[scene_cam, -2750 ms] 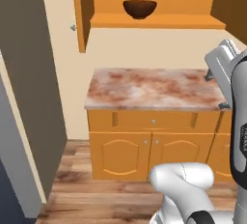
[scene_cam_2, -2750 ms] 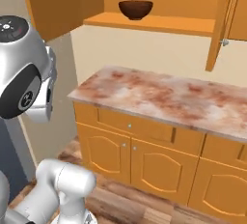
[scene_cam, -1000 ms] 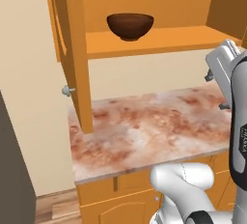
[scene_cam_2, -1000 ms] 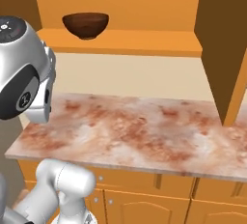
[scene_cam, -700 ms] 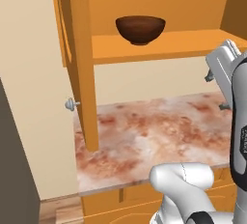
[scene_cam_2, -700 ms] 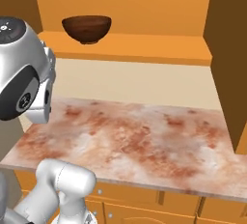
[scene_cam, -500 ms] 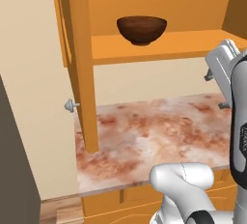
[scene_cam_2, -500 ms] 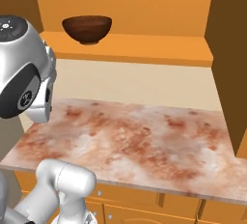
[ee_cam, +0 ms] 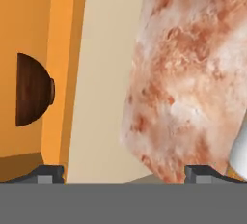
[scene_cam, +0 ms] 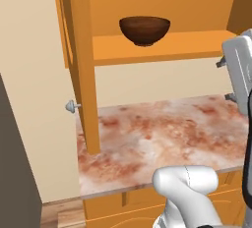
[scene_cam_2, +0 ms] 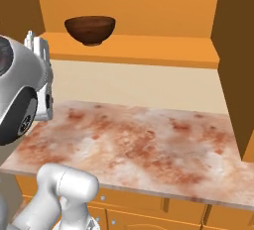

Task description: Pick up the bowls from the cabinet and place each bowl in front of a stool on the dining counter.

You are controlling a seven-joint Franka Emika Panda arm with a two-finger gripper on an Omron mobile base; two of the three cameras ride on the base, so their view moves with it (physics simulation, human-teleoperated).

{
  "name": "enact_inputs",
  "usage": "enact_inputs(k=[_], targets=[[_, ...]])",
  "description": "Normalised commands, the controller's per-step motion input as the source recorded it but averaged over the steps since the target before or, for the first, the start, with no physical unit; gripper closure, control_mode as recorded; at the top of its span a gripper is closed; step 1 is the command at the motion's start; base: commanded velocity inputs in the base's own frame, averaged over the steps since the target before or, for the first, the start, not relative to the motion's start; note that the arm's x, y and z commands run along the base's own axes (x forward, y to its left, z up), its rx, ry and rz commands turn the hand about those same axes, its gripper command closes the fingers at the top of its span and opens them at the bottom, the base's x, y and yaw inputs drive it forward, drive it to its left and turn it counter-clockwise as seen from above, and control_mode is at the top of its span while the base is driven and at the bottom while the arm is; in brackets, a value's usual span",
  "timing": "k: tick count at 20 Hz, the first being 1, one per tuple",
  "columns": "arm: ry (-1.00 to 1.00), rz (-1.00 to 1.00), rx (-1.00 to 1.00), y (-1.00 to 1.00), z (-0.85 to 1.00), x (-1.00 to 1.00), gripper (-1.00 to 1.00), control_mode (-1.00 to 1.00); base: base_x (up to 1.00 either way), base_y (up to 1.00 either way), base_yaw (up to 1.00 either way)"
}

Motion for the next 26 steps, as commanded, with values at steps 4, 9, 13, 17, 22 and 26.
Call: enact_inputs(k=[4, 9, 13, 17, 22, 26], targets=[[-0.37, 0.02, 0.10, 0.00, 0.60, 0.13, -1.00, -1.00, 0.00, 0.00, 0.00], [-0.17, 0.02, 0.09, 0.00, 0.39, 0.42, -1.00, -1.00, 0.00, 0.00, 0.00], [0.00, 0.06, 0.08, 0.00, 0.18, 0.66, -1.00, -1.00, 0.00, 0.00, 0.00], [0.01, 0.07, 0.07, 0.00, 0.20, 0.61, -1.00, -1.00, 0.00, 0.00, 0.00], [0.02, 0.06, 0.03, 0.00, 0.23, 0.58, -1.00, -1.00, 0.00, 0.00, 0.00], [0.14, 0.04, 0.00, 0.09, 0.08, 0.53, -1.00, -1.00, 0.00, 0.00, 0.00]])
